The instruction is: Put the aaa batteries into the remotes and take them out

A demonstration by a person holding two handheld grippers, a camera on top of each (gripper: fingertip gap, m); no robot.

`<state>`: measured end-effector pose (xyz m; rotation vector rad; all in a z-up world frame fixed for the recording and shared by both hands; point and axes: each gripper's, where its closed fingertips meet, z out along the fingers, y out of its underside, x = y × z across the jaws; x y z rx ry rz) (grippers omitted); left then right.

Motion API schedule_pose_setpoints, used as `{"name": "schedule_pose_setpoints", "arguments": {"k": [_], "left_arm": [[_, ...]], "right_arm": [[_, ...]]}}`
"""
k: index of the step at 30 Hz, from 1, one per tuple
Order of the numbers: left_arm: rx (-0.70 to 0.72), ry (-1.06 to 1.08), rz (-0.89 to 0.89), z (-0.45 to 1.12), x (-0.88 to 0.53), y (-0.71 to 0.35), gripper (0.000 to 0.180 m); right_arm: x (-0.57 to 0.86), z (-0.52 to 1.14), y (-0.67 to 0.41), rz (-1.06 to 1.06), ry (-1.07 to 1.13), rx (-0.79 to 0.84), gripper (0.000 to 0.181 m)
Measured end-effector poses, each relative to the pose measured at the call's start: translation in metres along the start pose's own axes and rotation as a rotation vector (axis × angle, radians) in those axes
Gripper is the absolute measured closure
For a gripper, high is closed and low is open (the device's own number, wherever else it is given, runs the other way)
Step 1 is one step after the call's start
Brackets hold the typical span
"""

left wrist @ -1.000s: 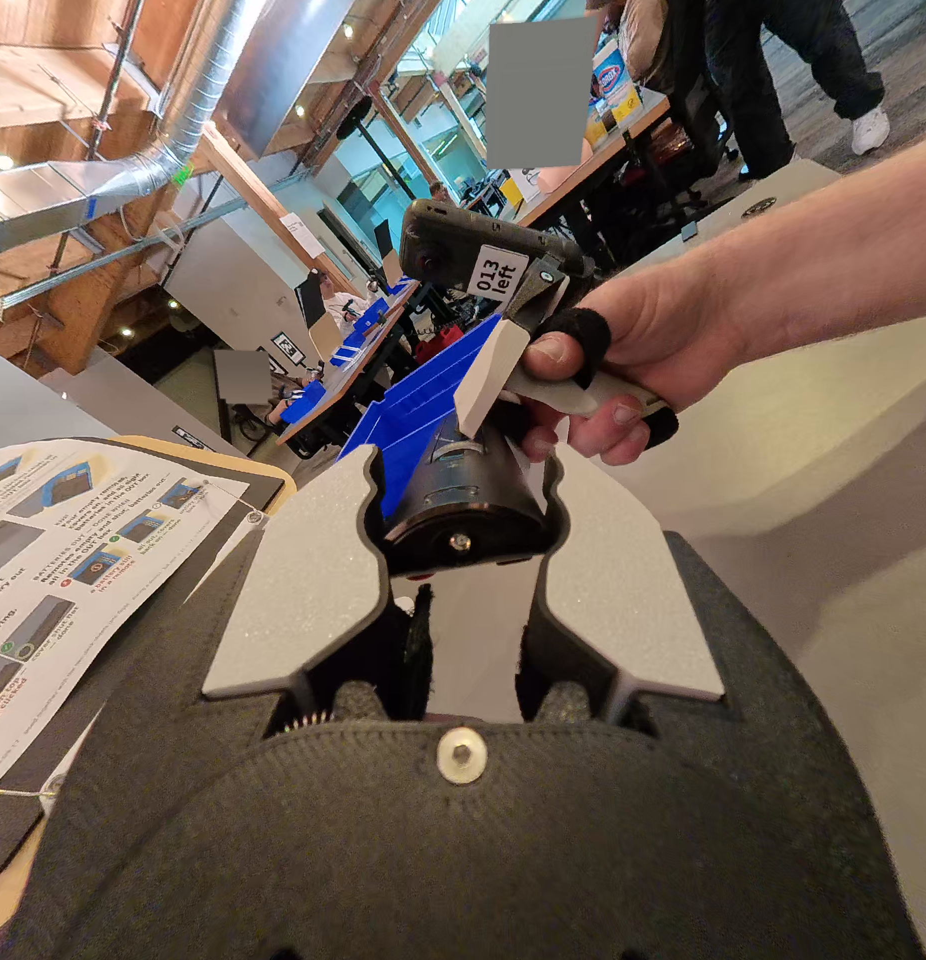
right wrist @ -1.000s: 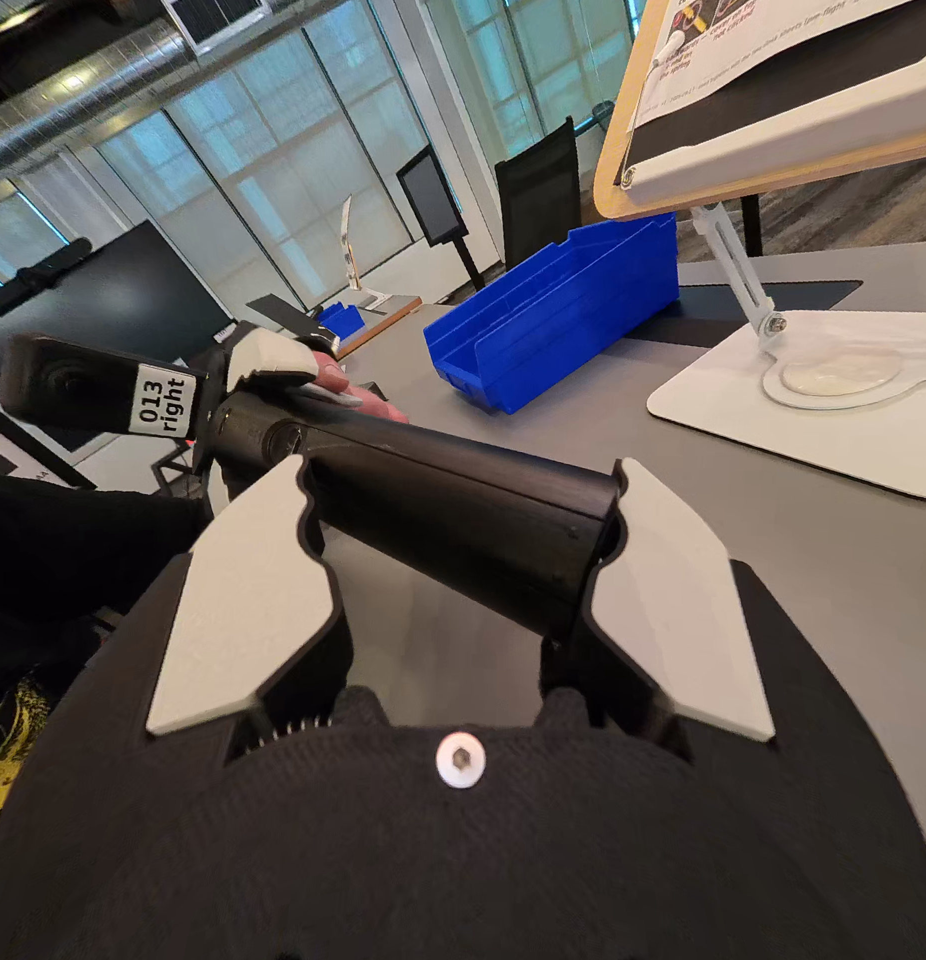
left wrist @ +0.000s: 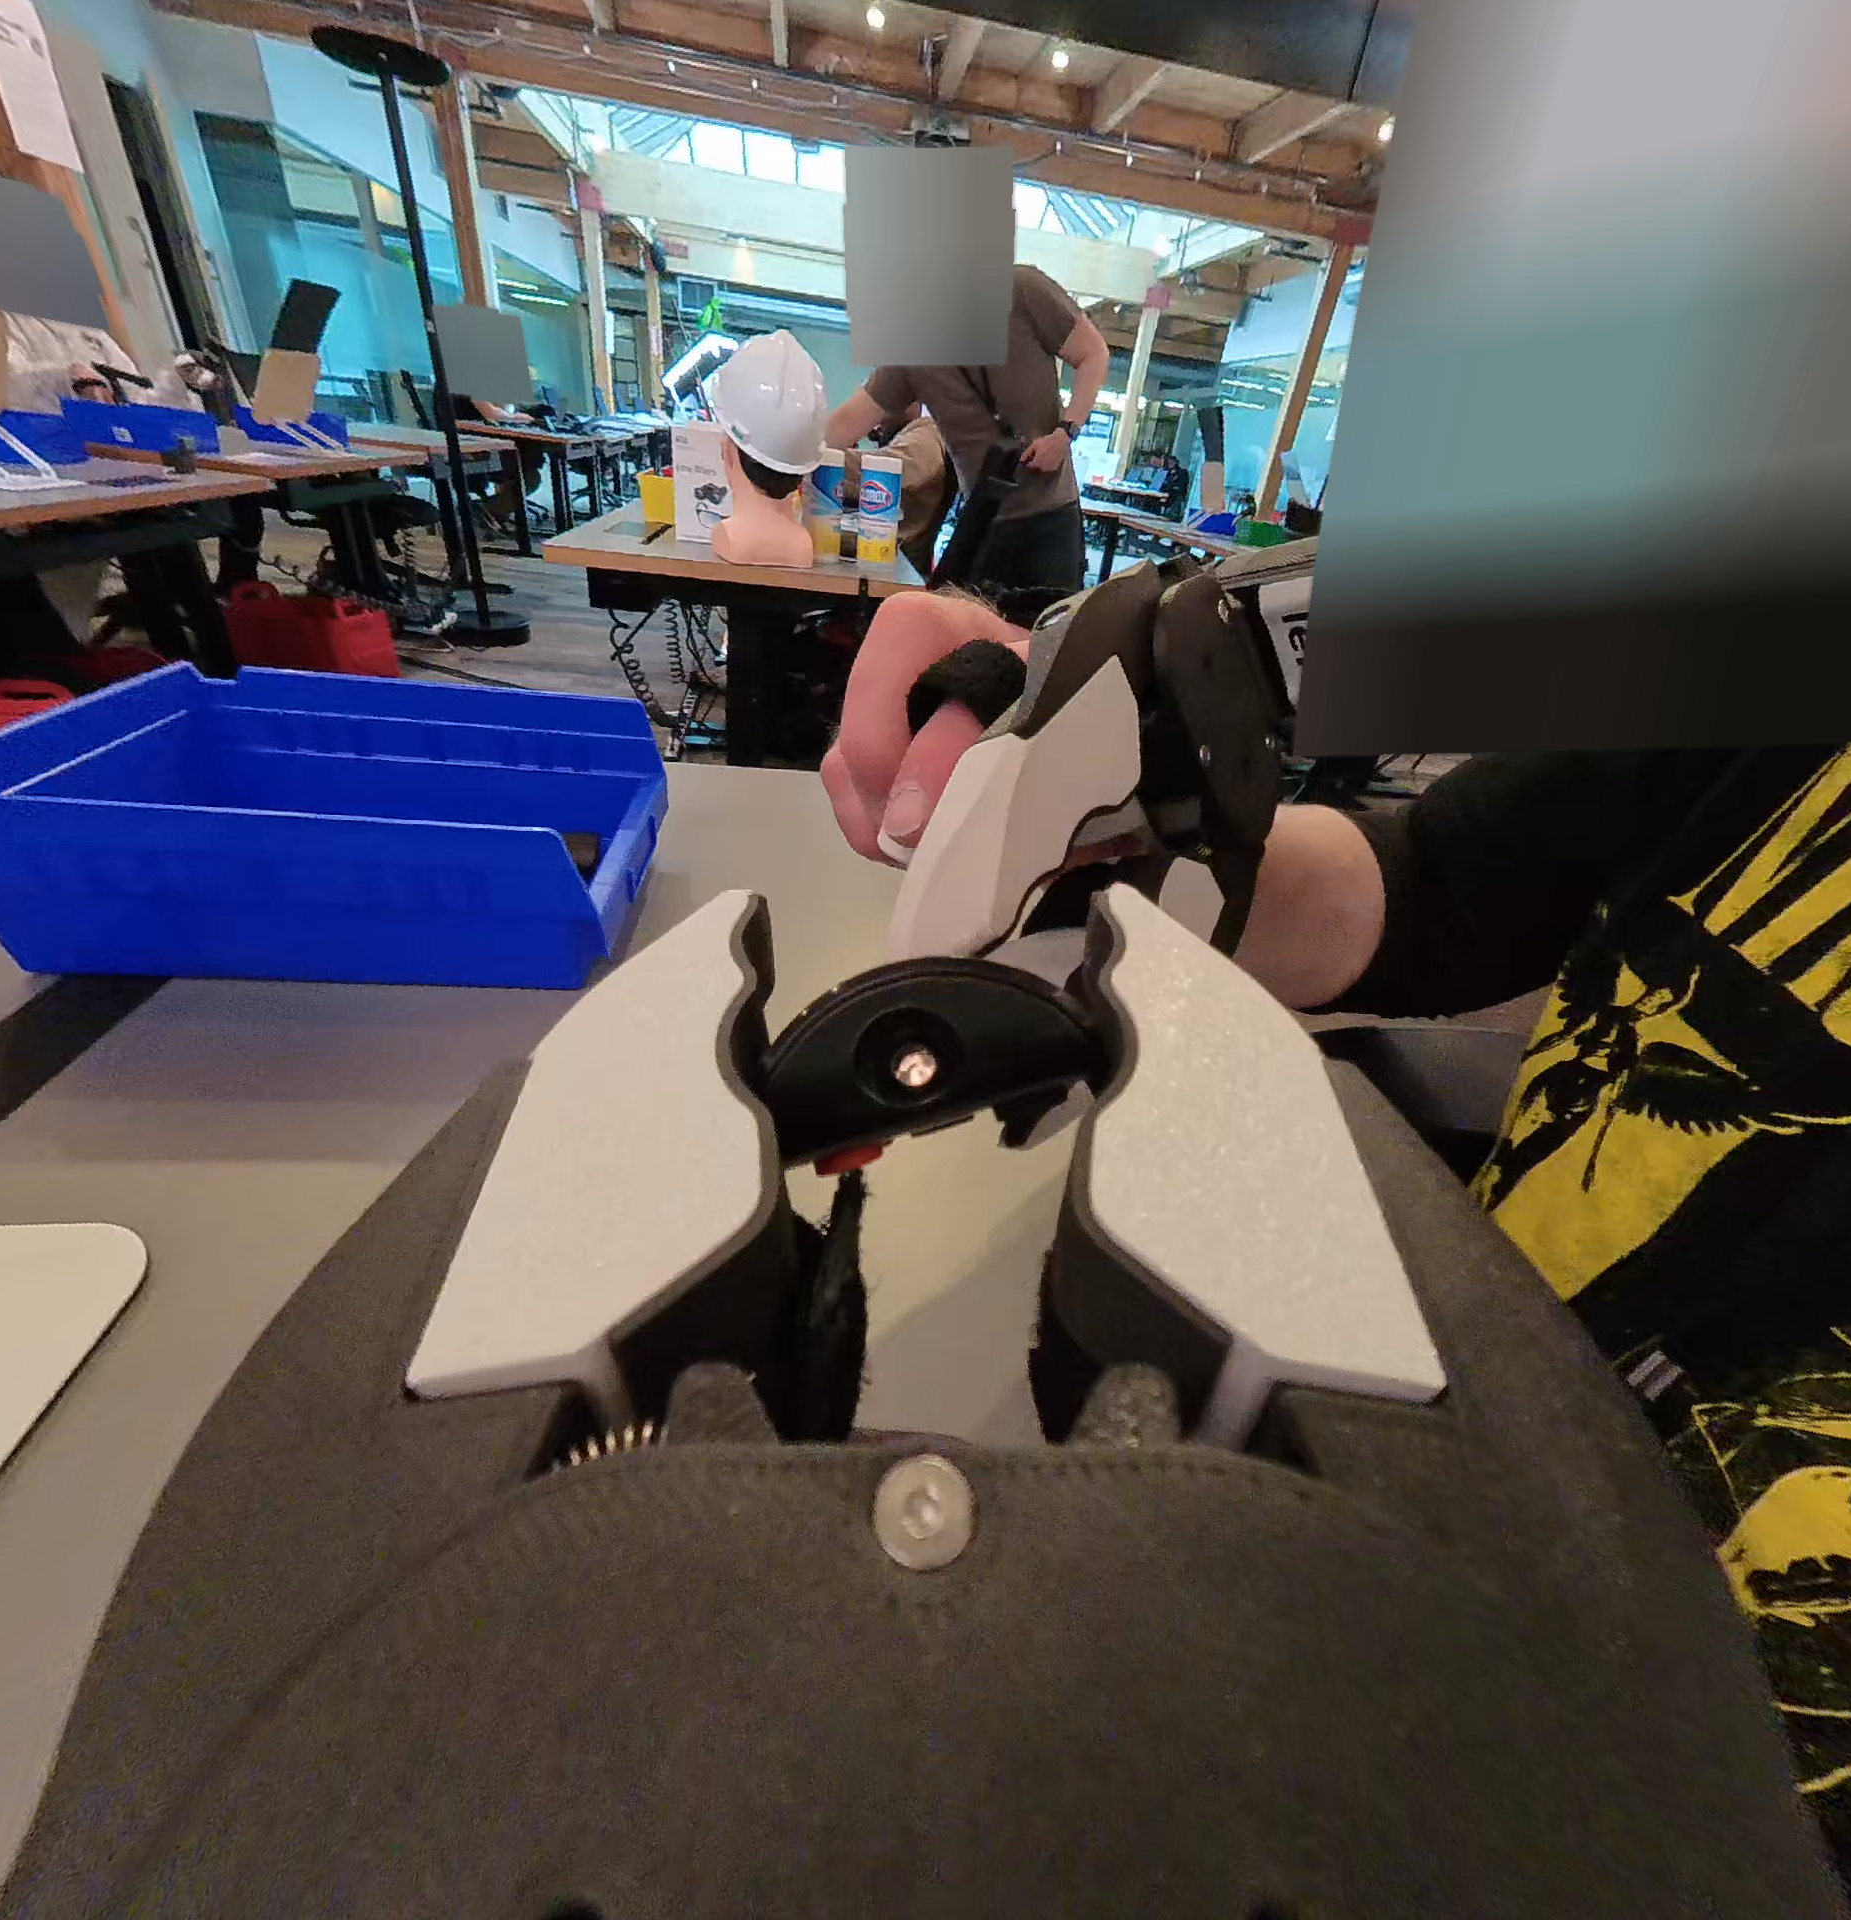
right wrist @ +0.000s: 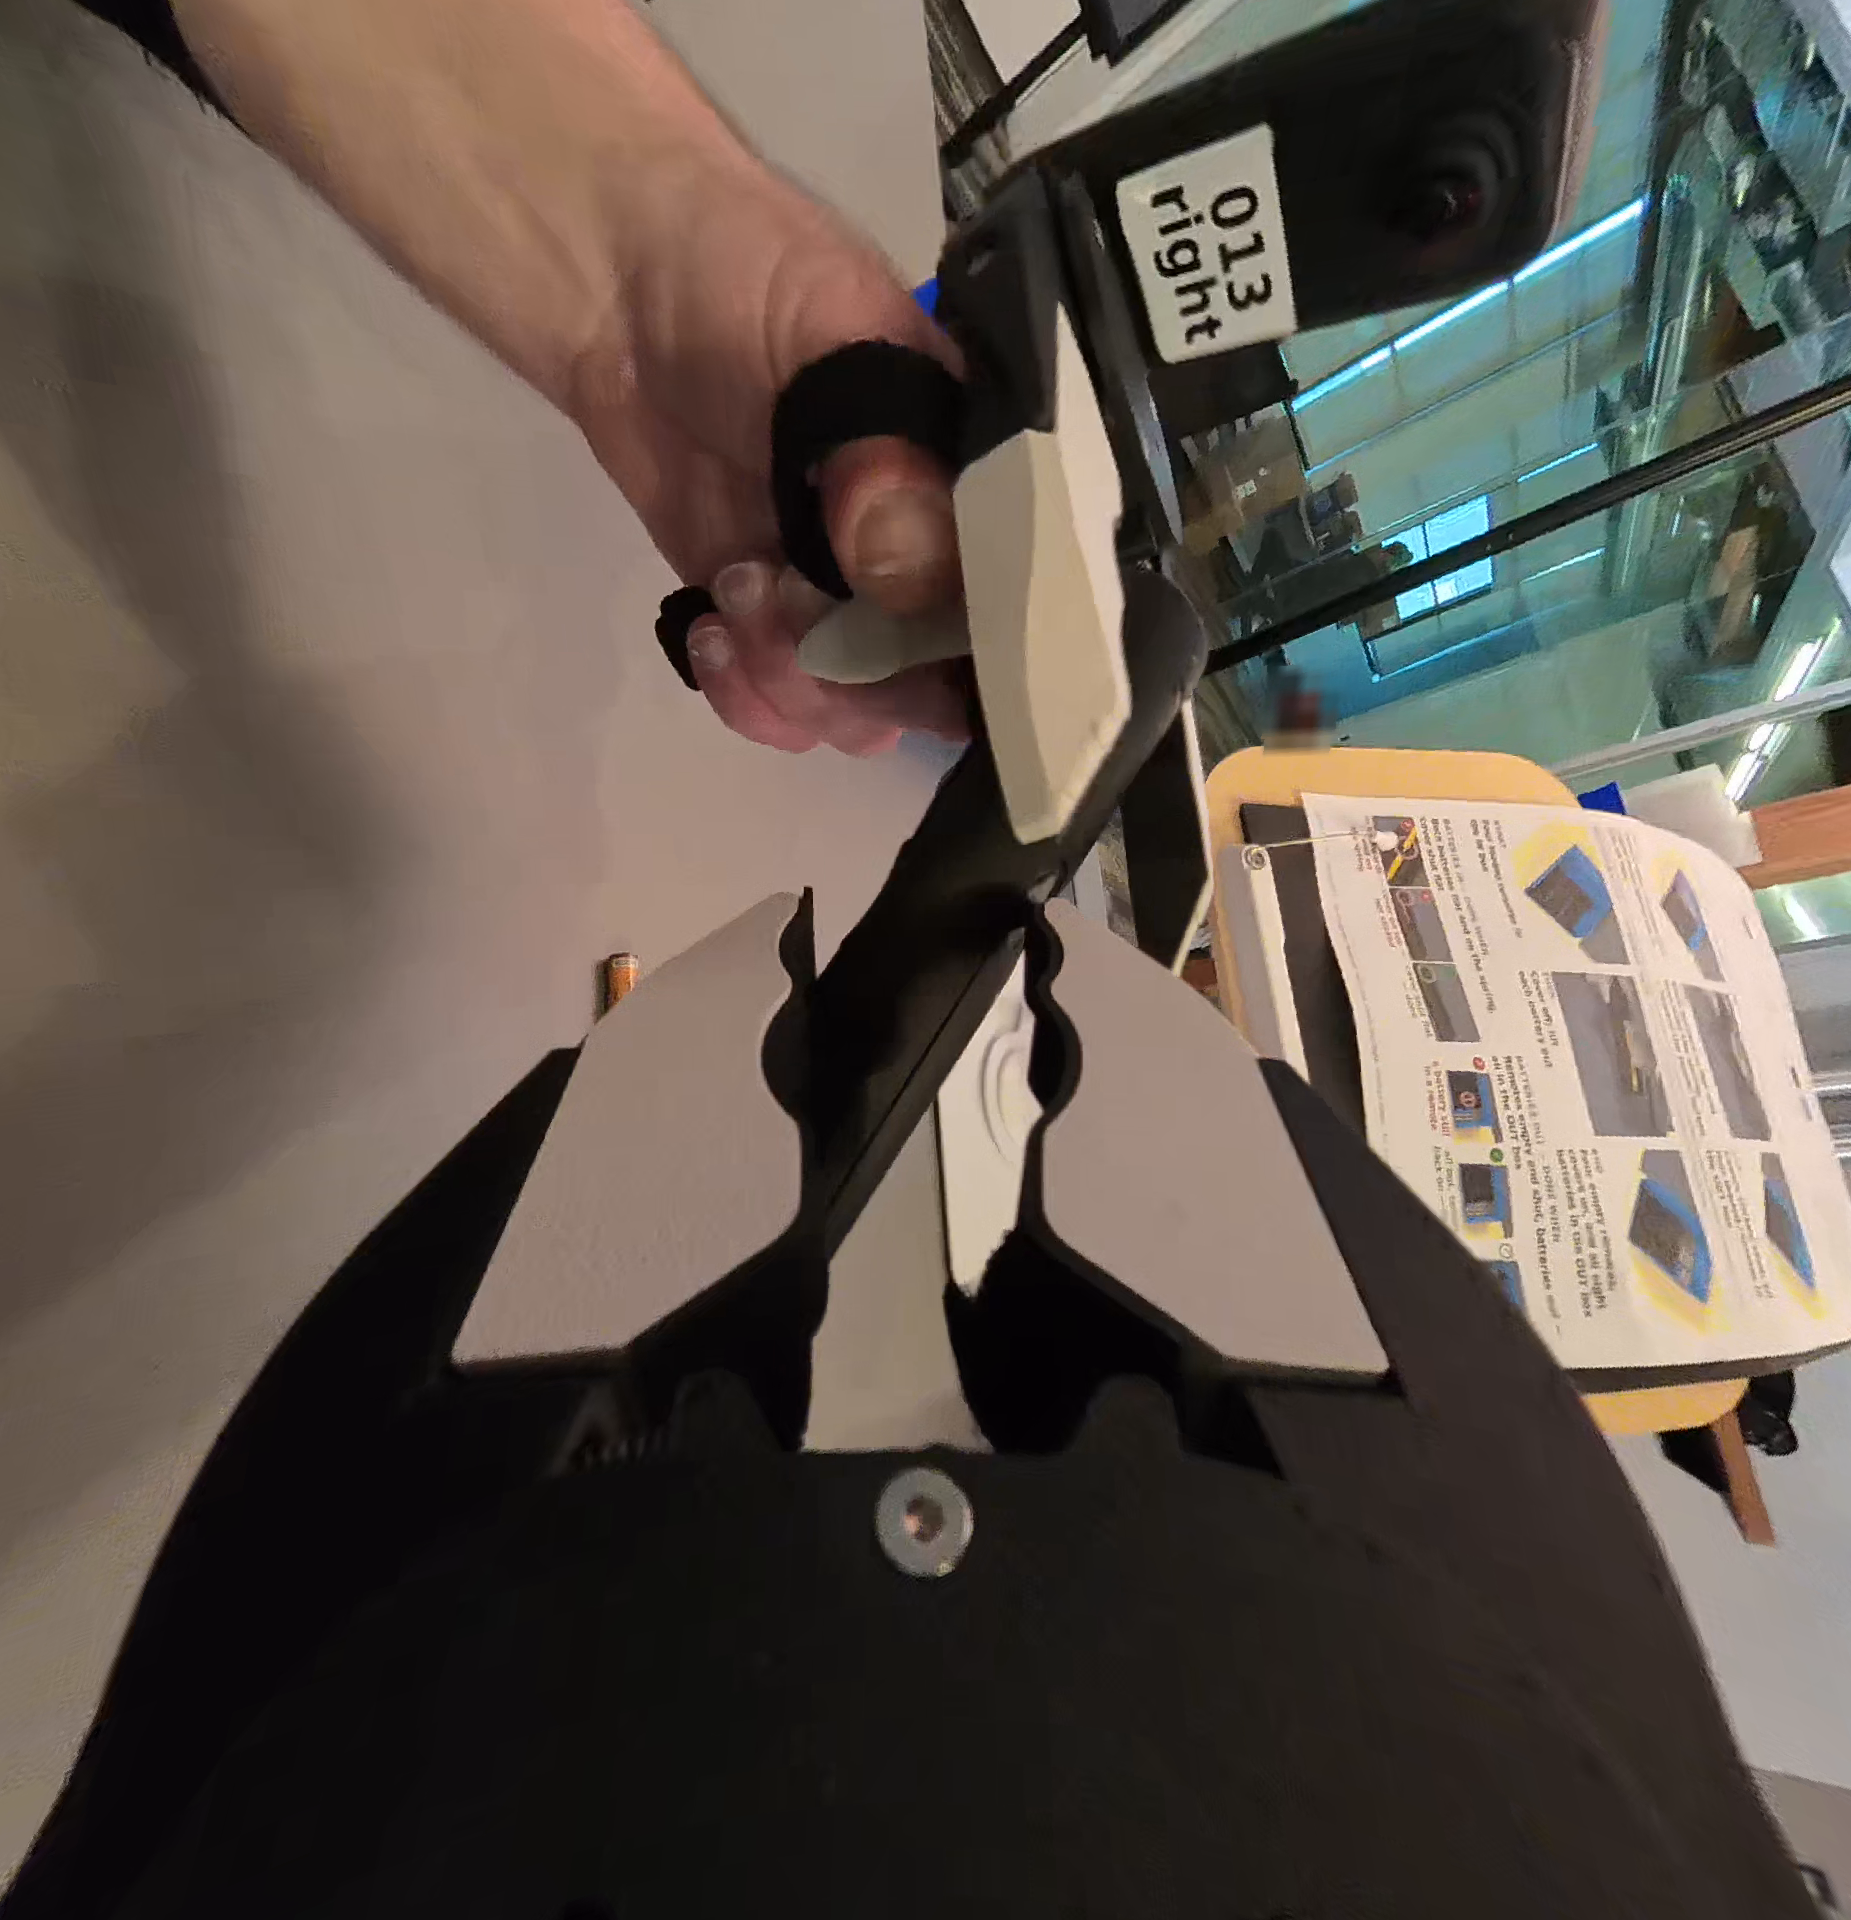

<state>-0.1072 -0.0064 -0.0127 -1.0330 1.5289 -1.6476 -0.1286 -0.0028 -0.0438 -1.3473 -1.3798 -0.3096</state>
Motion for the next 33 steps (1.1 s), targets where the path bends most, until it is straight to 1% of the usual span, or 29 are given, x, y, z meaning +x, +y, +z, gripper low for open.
{"name": "schedule_pose_setpoints", "arguments": {"k": [6, 9, 14, 18, 22, 25, 26, 29, 33], "left_arm": [[-0.015, -0.023, -0.019, 0.003, -0.006, 0.007, 0.122], [-0.008, -0.027, -0.032, 0.004, -0.006, 0.008, 0.123], [0.010, -0.048, -0.051, 0.005, -0.010, 0.010, 0.124], [0.028, -0.069, -0.040, 0.004, -0.011, 0.005, 0.125], [0.035, -0.056, -0.048, 0.005, -0.009, 0.005, 0.125], [0.062, -0.023, -0.060, 0.001, -0.006, -0.006, 0.124], [0.063, -0.020, -0.065, 0.001, -0.006, -0.007, 0.124], [0.074, -0.006, -0.092, 0.000, -0.007, -0.008, 0.124], [0.071, -0.011, -0.095, 0.001, -0.008, -0.003, 0.125]], "right_arm": [[-0.005, 0.005, 0.010, -0.042, 0.017, -0.034, 0.144], [-0.004, 0.004, 0.010, -0.022, 0.029, -0.014, 0.147], [0.000, 0.006, 0.014, -0.026, 0.053, -0.059, 0.155], [-0.001, 0.009, 0.013, 0.016, 0.067, -0.049, 0.156], [-0.007, 0.010, 0.012, 0.040, 0.026, -0.026, 0.152], [-0.007, 0.009, 0.005, -0.002, 0.027, 0.001, 0.140], [-0.007, 0.009, 0.005, -0.024, 0.026, -0.013, 0.139], [-0.006, 0.009, 0.005, -0.033, -0.009, -0.009, 0.138], [-0.004, 0.009, 0.007, -0.059, -0.001, -0.022, 0.146]]}}
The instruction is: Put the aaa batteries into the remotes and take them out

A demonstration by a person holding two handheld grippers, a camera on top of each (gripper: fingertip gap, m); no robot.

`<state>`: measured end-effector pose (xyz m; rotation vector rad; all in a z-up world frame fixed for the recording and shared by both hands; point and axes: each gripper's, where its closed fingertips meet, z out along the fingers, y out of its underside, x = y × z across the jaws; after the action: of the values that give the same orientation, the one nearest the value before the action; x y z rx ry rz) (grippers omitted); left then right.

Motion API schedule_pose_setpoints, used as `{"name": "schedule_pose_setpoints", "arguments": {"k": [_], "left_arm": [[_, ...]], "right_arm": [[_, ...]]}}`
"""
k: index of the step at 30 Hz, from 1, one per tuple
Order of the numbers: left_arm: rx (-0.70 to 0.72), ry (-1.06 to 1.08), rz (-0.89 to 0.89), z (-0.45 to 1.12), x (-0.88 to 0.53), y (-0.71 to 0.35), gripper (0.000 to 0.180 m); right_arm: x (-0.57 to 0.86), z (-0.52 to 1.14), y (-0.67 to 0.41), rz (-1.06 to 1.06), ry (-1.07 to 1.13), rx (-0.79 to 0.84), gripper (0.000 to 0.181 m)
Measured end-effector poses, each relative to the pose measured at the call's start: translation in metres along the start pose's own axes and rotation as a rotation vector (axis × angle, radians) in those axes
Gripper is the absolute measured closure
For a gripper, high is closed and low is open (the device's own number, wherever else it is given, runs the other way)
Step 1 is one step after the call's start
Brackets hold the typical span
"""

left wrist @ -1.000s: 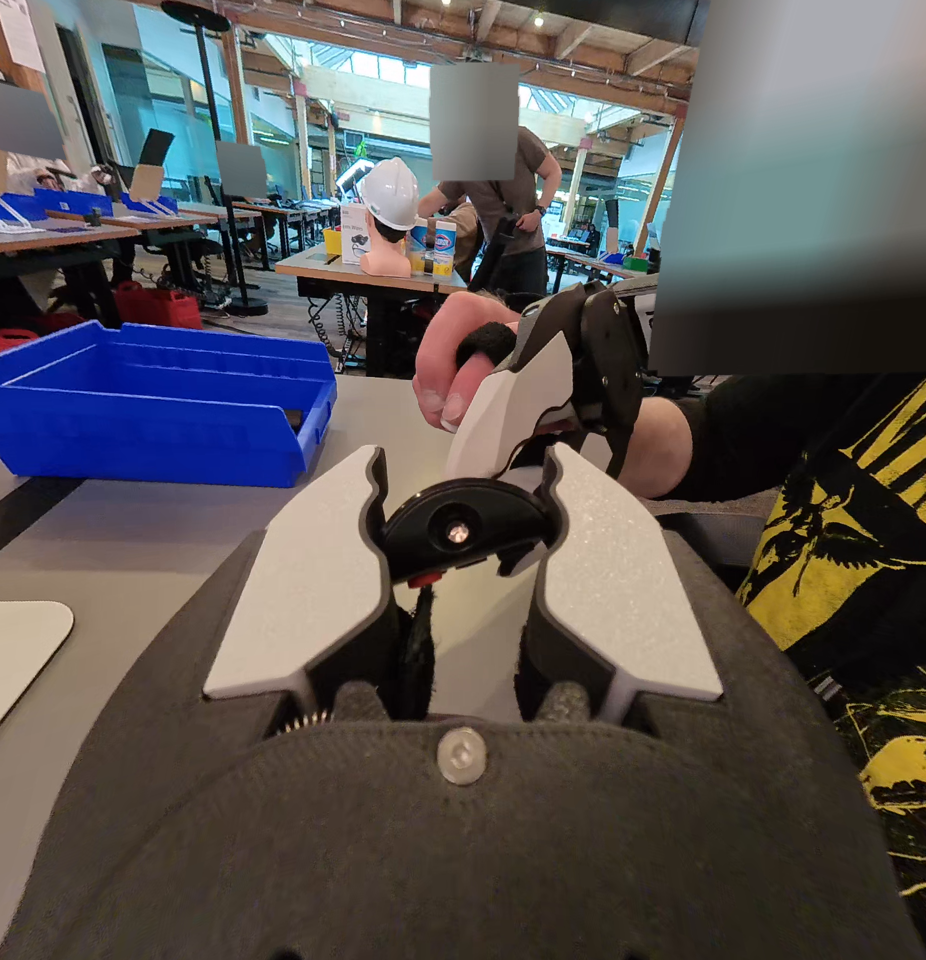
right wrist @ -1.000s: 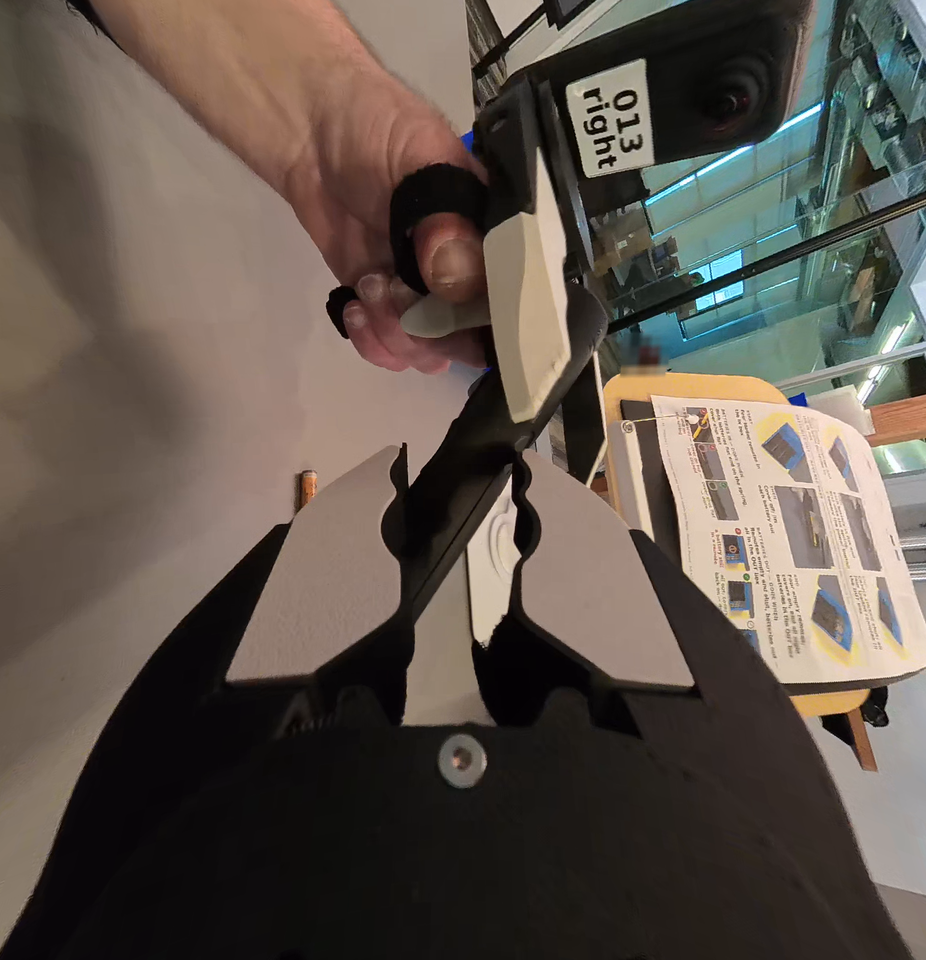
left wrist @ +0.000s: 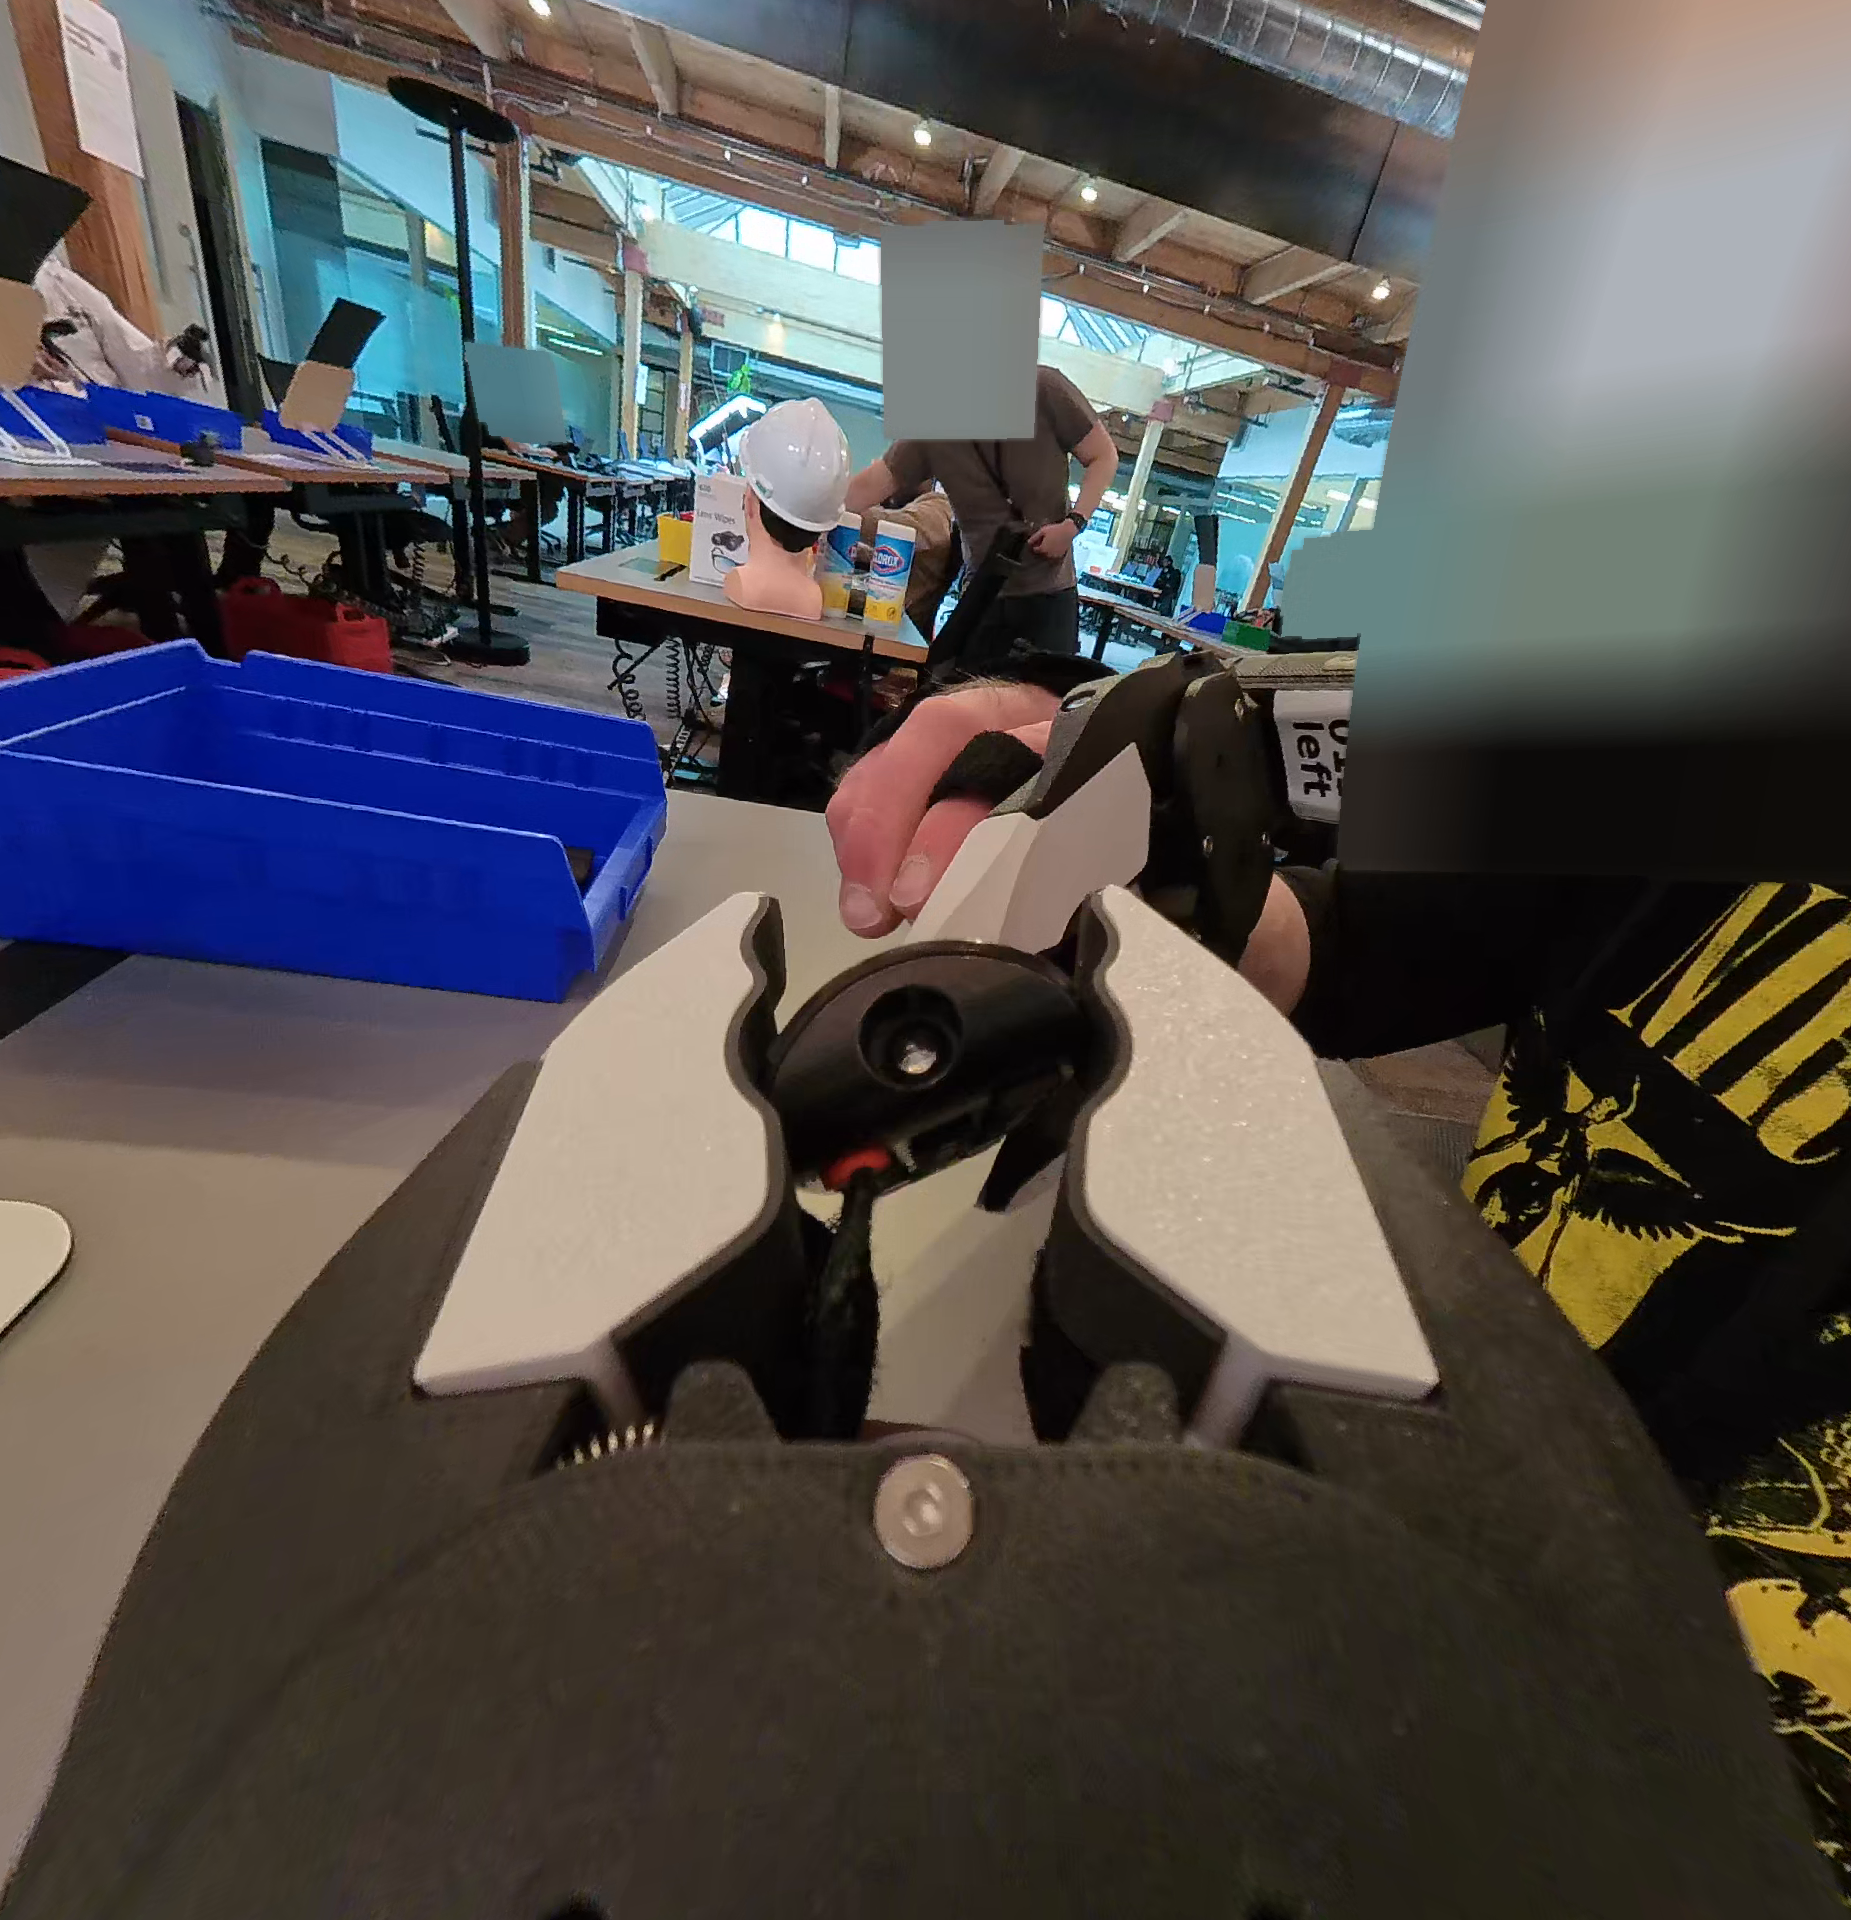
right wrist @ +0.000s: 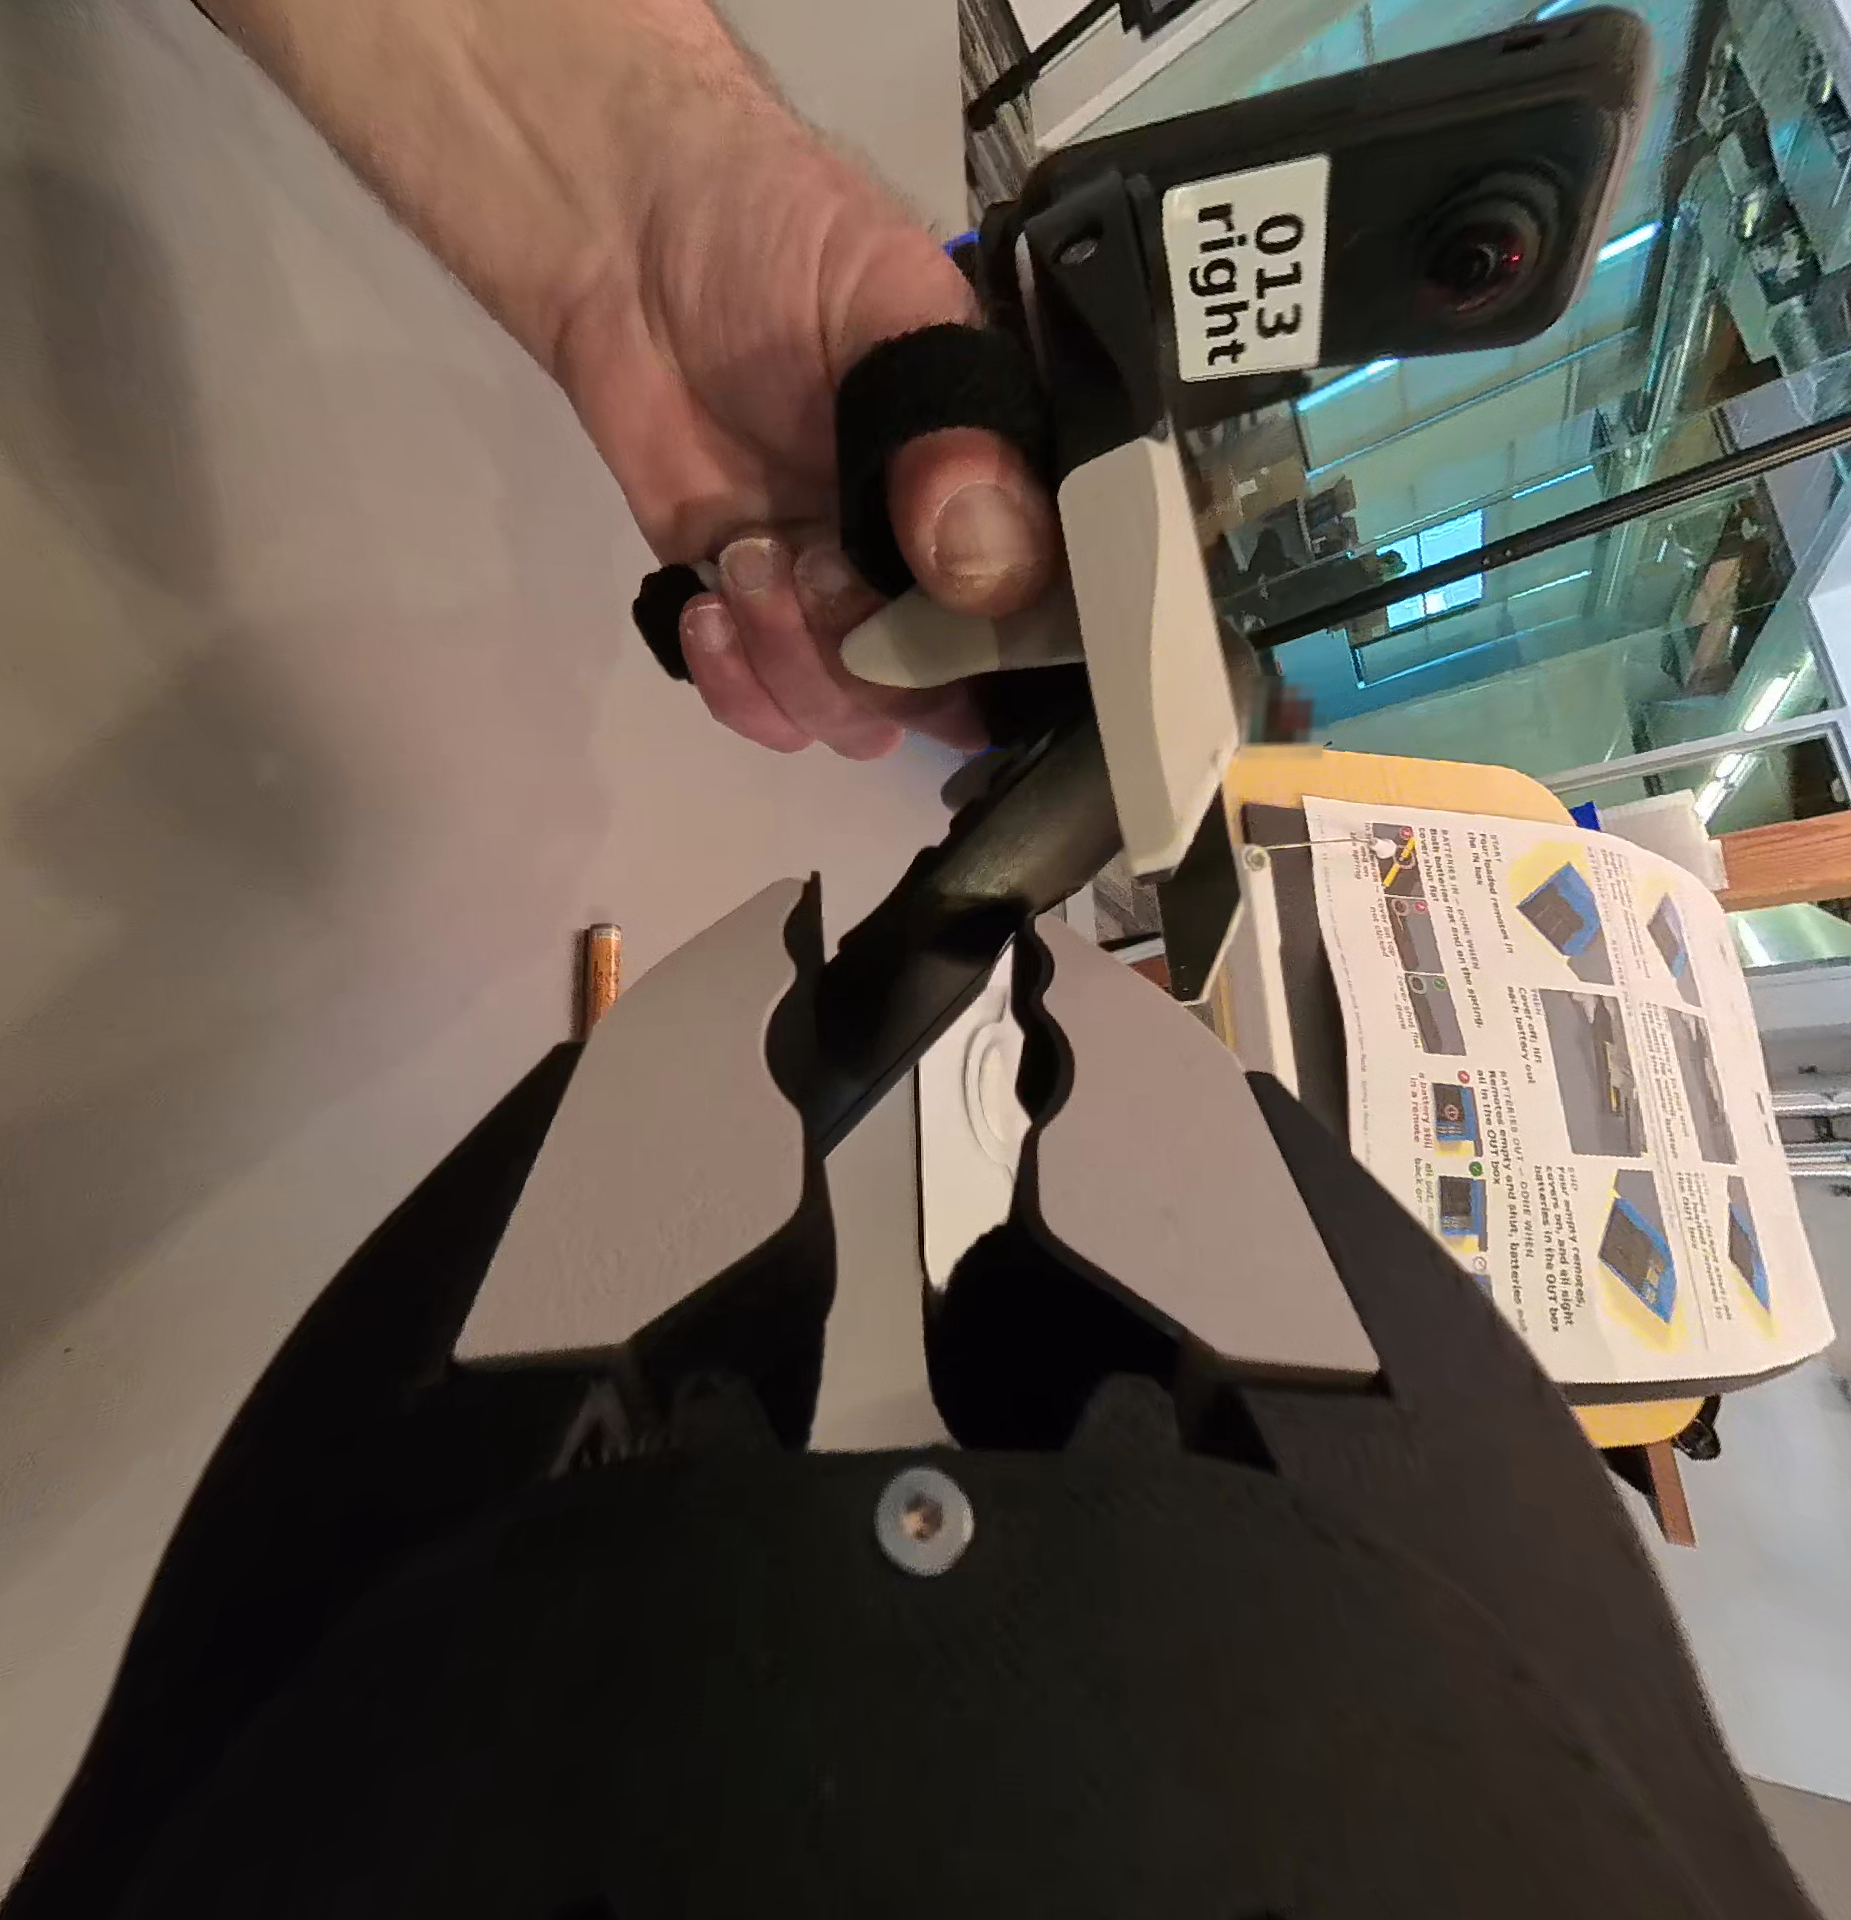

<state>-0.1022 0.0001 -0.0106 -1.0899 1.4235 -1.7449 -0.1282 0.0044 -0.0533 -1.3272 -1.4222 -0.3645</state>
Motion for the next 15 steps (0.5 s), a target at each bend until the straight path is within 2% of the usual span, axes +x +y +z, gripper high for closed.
{"name": "schedule_pose_setpoints", "arguments": {"k": [3, 7, 10, 12, 13, 15], "left_arm": [[-0.017, -0.015, 0.029, 0.003, 0.000, 0.003, 0.126], [0.027, -0.012, 0.020, 0.003, 0.002, -0.001, 0.130], [0.050, 0.053, 0.047, 0.004, 0.014, -0.009, 0.165], [0.098, 0.068, 0.002, 0.000, 0.012, -0.016, 0.164], [0.099, 0.064, 0.005, -0.003, 0.008, -0.017, 0.164], [0.052, 0.076, -0.004, -0.004, 0.004, -0.005, 0.164]], "right_arm": [[-0.002, 0.001, 0.001, 0.004, -0.004, -0.004, 0.152], [-0.004, 0.004, 0.001, 0.021, -0.009, -0.002, 0.155], [-0.015, 0.007, 0.000, 0.039, -0.058, 0.018, 0.167], [-0.019, 0.011, -0.006, 0.040, -0.039, 0.012, 0.170], [-0.013, 0.011, -0.003, 0.108, -0.018, 0.028, 0.169], [-0.020, 0.014, 0.005, 0.162, -0.039, 0.026, 0.168]]}}
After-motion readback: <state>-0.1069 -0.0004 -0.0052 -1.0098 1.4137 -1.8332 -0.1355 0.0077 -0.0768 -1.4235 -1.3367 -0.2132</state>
